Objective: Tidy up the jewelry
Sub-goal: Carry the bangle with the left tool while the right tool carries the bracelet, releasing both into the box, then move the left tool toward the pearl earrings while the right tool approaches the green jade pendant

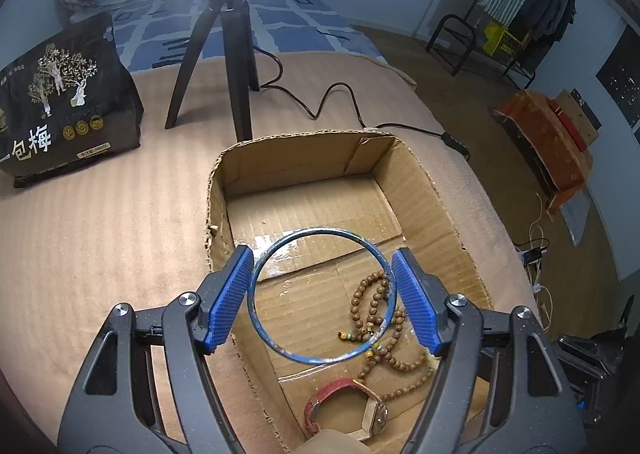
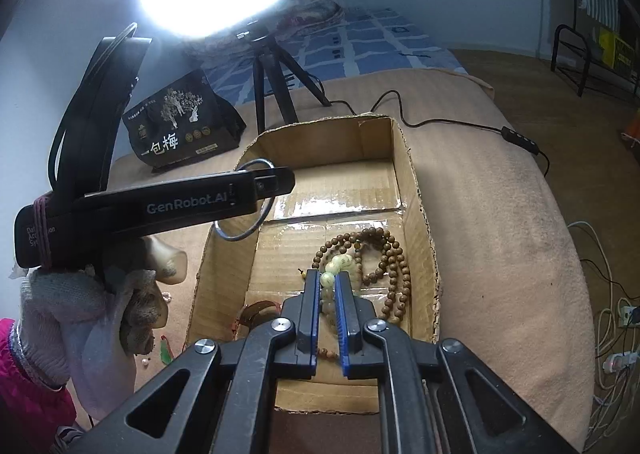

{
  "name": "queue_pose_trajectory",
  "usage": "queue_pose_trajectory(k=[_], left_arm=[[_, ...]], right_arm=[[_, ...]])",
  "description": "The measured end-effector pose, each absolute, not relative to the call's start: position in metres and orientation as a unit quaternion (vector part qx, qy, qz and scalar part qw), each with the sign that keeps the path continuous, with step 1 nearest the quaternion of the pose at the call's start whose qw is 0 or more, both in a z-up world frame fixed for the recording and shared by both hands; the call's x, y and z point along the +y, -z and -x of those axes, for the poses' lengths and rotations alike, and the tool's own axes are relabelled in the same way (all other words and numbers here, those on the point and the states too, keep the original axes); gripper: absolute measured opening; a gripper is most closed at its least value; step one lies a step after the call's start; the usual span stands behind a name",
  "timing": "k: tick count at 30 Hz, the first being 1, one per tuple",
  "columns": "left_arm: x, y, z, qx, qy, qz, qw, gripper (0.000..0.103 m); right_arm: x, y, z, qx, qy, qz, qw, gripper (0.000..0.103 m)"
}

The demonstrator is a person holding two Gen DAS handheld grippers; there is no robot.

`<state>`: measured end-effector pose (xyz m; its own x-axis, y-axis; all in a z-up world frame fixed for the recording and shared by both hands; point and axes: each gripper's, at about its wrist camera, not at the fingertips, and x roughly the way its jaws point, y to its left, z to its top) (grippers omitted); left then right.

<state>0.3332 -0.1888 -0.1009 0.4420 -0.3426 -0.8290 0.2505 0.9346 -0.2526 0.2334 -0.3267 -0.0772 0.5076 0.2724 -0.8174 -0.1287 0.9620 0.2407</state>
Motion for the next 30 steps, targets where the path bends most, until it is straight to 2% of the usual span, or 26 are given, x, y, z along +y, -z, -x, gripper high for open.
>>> queue_pose_trajectory(k=[1,2,3,9,24,30], left_arm=[[-0.189,0.102,-0.334,0.502,0.173,0.047,0.846,0.073],[-0.19,0.101,-0.335,0.505,0.172,0.047,0.845,0.074],[-0.19,0.102,-0.335,0.507,0.17,0.047,0.844,0.074],[-0.185,0.098,-0.332,0.508,0.164,0.049,0.844,0.074],[-0.119,0.062,-0.301,0.471,0.145,0.024,0.87,0.074],[-0.068,0.052,-0.275,0.459,0.122,0.008,0.88,0.074]], right_arm=[[-0.326,0.077,-0.233,0.482,-0.116,-0.075,0.865,0.012],[-0.326,0.076,-0.233,0.481,-0.115,-0.075,0.866,0.027],[-0.326,0.075,-0.233,0.479,-0.116,-0.076,0.867,0.036],[-0.328,0.072,-0.23,0.472,-0.104,-0.074,0.872,0.054],[-0.305,0.056,-0.218,0.449,-0.123,-0.058,0.883,0.074],[-0.282,0.049,-0.209,0.442,-0.156,-0.05,0.882,0.075]])
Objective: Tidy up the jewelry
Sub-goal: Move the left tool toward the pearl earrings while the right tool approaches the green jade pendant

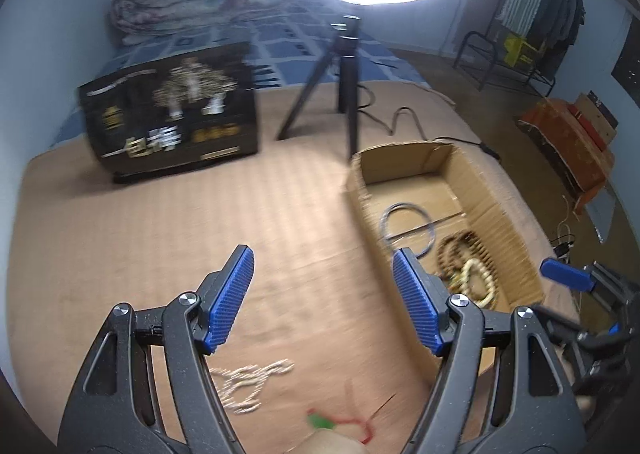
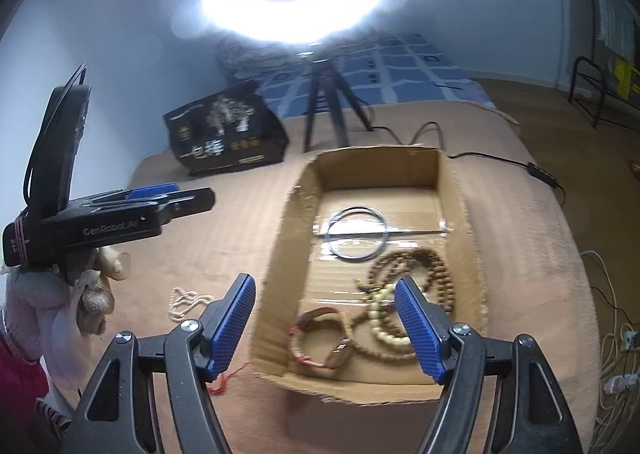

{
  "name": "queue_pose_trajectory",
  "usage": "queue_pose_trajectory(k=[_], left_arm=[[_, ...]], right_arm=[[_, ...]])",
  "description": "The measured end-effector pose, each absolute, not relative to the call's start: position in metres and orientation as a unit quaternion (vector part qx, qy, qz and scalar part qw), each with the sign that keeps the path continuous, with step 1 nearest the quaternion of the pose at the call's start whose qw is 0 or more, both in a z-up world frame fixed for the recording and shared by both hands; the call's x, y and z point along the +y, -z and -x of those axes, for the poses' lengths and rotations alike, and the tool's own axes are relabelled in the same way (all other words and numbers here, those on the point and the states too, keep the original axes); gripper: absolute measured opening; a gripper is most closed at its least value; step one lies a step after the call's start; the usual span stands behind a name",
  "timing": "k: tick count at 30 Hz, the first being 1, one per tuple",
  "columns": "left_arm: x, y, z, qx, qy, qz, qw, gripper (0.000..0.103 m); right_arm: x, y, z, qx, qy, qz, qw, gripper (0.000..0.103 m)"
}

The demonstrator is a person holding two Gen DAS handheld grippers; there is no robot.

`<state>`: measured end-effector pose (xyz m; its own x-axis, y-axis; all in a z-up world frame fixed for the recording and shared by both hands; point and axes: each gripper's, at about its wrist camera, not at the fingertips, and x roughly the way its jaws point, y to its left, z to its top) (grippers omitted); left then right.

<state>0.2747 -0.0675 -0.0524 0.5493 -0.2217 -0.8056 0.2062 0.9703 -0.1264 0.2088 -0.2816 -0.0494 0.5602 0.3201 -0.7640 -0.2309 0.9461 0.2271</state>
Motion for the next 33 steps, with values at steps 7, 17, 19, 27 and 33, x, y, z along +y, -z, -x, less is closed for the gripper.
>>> queue_pose_trajectory(k=[7,17,19,27,33], left_arm=[[-0.01,0.06,-0.242,0.461,0.095,0.001,0.882,0.074],[0.028,0.093,-0.214,0.505,0.096,0.028,0.857,0.059],[0.029,0.098,-0.207,0.512,0.102,0.034,0.852,0.059],[0.028,0.123,-0.177,0.545,0.131,0.034,0.828,0.047],[0.026,0.139,-0.156,0.565,0.156,0.026,0.809,0.041]], right_arm=[[-0.247,0.052,-0.195,0.444,-0.201,-0.035,0.872,0.075],[-0.198,0.072,-0.176,0.469,-0.257,-0.002,0.845,0.069],[-0.191,0.079,-0.174,0.477,-0.266,0.003,0.838,0.065],[-0.162,0.108,-0.17,0.511,-0.294,0.024,0.807,0.05],[-0.149,0.129,-0.171,0.534,-0.303,0.037,0.788,0.041]])
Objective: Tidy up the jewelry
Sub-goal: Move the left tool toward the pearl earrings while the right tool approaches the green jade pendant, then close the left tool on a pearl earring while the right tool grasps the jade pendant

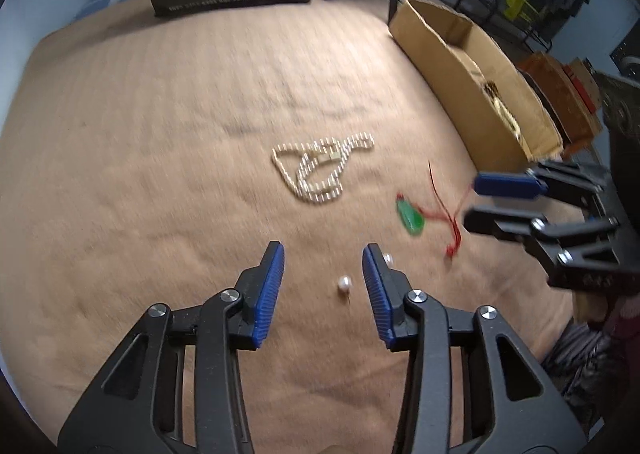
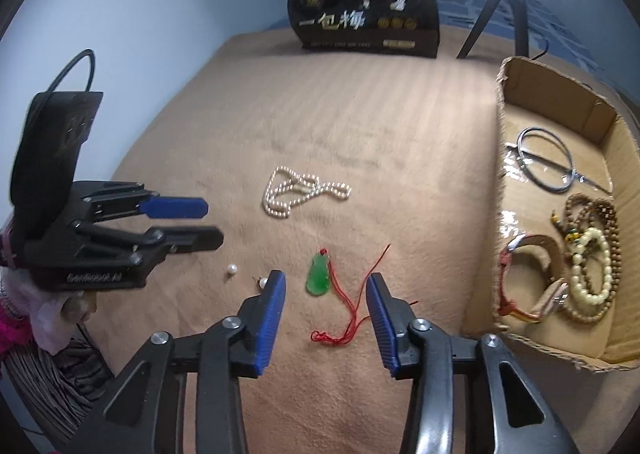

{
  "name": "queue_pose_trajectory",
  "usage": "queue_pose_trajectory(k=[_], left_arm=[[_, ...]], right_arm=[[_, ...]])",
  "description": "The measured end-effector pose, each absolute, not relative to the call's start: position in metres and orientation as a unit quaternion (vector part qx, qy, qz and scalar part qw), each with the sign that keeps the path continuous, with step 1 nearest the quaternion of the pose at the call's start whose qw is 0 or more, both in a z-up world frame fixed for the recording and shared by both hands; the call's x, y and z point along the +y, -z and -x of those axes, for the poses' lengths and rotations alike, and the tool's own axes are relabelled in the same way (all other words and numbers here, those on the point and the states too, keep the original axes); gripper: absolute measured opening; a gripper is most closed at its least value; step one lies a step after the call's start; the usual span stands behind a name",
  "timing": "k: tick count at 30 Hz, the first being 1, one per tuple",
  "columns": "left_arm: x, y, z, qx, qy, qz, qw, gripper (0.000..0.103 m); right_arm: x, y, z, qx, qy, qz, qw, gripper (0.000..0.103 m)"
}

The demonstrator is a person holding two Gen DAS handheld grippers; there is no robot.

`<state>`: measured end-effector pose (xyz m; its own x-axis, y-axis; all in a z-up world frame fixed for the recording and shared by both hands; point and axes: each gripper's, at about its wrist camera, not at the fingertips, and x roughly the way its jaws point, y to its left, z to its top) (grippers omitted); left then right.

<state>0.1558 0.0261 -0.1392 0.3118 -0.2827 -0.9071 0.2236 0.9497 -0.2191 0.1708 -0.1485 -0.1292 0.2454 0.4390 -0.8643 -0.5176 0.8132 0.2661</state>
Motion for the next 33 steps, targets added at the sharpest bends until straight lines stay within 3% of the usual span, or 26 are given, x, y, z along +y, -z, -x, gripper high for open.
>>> queue_pose_trajectory(k=[15,33], left_arm=[[0.006,0.16,-0.14,0.576,0.185,-0.032,0.795,0.032],[-0.003,0.173,-0.148,0.58,0.184,-0.053,0.792,0.009]], right_arm=[[-0.12,0.158,-0.173,0.553,-0.311,0.076,0.77,0.033],[-0.104,0.17,-0.179,0.548,-0.294,0.113,0.775,0.029]])
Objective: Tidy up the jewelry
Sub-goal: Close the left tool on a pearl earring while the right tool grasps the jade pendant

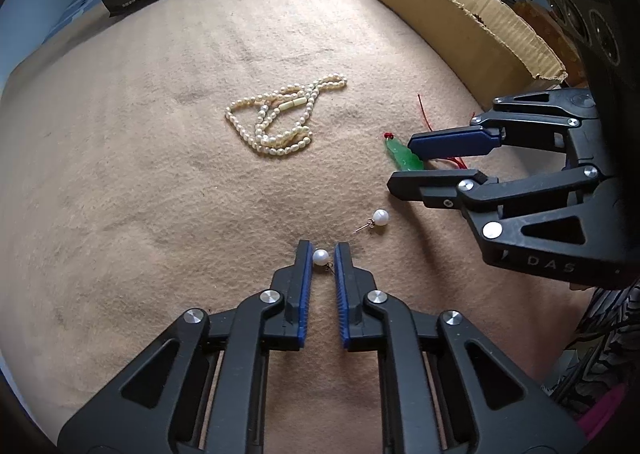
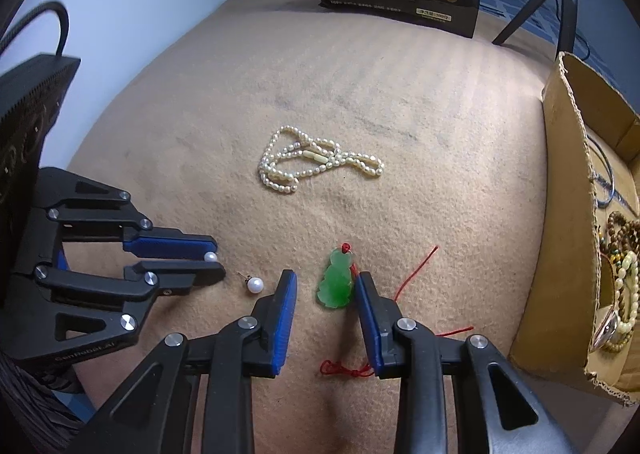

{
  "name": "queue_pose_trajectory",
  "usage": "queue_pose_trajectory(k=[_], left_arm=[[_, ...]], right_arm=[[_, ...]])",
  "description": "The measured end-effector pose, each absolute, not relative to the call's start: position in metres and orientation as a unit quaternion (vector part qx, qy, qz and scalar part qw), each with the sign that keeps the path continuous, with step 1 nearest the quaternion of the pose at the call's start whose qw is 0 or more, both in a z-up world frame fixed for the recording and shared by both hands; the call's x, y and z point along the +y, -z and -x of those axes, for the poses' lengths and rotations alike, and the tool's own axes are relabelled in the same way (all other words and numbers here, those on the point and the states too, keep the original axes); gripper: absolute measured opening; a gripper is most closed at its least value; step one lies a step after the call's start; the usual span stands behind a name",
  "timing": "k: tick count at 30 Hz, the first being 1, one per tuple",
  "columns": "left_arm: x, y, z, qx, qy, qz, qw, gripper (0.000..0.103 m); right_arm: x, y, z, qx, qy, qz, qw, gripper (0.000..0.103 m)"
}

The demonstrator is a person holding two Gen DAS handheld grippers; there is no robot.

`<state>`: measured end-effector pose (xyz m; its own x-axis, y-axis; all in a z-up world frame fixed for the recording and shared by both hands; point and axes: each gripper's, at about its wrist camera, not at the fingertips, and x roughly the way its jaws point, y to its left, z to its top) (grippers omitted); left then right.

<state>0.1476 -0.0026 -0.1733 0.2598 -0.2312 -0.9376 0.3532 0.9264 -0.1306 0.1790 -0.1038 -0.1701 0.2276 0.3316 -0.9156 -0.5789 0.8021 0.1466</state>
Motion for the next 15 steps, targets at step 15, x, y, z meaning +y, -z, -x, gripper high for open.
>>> queue_pose_trajectory(k=[15], left_arm=[[0.008,0.167,-0.15,0.575,0.176,-0.038,0.798,0.008]], right_arm=[[-0.113,0.161,-0.178,0.532,-0.29,0.107,0.788,0.015]])
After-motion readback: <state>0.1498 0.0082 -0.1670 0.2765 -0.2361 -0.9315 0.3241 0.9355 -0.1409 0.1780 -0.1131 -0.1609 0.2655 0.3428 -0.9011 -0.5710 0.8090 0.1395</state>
